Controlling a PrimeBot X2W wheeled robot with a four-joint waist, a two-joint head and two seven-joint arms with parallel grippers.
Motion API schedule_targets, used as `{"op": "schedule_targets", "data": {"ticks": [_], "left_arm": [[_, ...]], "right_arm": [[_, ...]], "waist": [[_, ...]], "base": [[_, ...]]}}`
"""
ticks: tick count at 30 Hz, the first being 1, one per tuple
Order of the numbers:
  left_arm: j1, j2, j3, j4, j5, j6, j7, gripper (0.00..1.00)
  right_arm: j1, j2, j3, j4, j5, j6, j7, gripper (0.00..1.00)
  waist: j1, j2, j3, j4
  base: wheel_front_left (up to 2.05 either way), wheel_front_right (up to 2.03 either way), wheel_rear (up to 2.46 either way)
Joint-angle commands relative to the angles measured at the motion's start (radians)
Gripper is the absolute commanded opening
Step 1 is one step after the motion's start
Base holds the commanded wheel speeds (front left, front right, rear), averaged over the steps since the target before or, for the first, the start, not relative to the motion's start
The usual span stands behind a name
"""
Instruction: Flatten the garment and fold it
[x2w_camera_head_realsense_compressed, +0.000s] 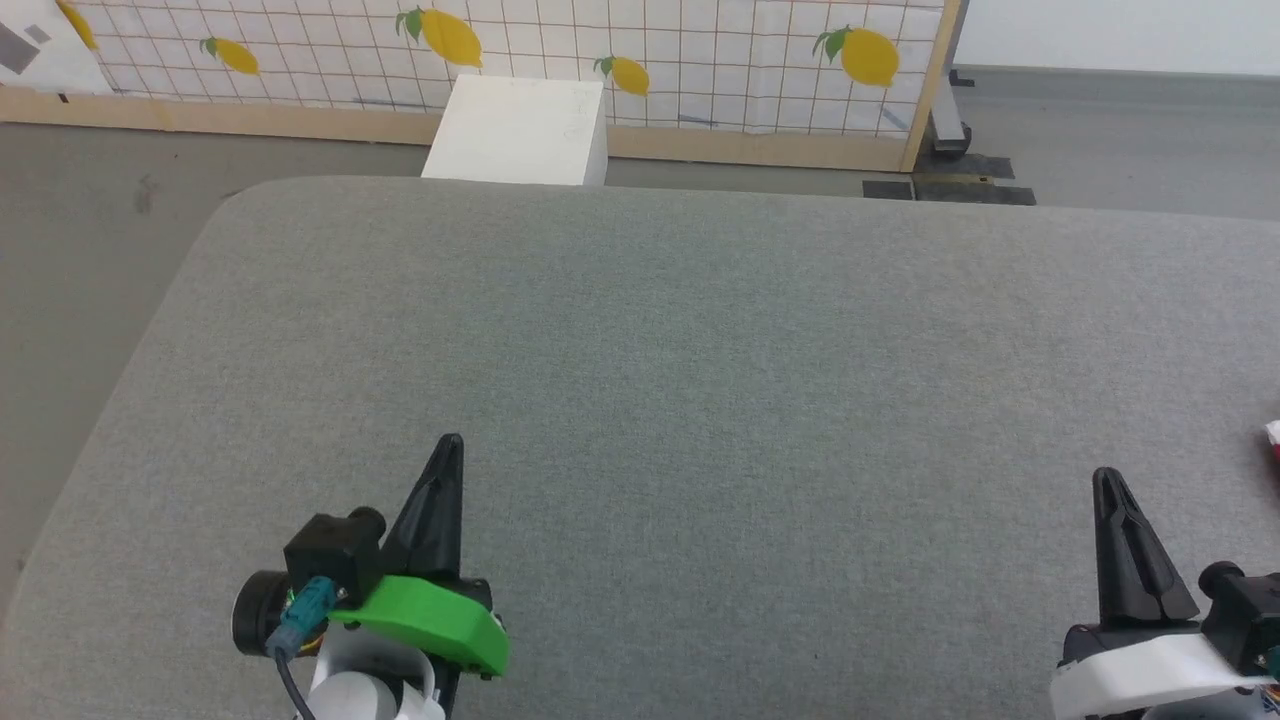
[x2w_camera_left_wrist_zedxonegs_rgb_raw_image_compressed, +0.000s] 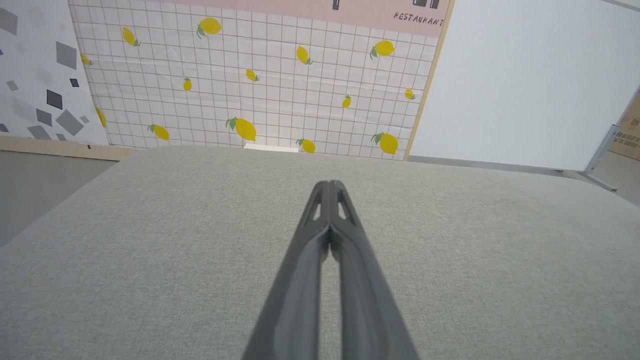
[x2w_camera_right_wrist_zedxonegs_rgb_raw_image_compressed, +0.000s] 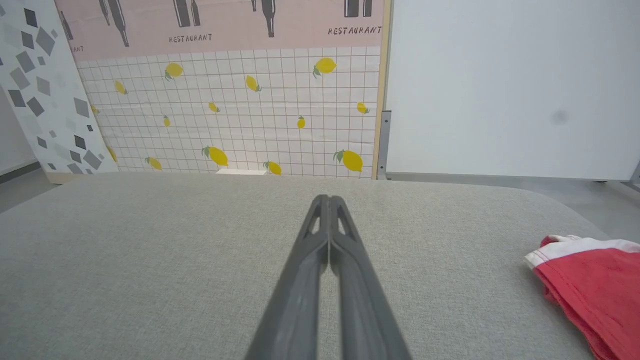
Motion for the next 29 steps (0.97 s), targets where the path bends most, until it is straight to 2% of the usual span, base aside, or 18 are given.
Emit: {"op": "schedule_targets", "data": {"ticks": [1,29], "left_arm": [[0.015,-0.001,0.005,-0.007,0.017,0.007,0.005,0.00],[0.029,-0.002,0.040,-0.041,0.075,0.036,0.066,0.00]], "right_arm": [[-0.018,0.001,0.006,0.002,-0.006,0.000,0.008,0.00],[-0.048,0.002,0.047,0.006,-0.029,-0.001,0.069,0.00]], "waist": [[0.0000,0.0000,0.000,-0.001],[0.0000,0.0000,-0.004,-0.013]], "base": [[0.00,0.00,0.00],[0.00,0.00,0.00]]}}
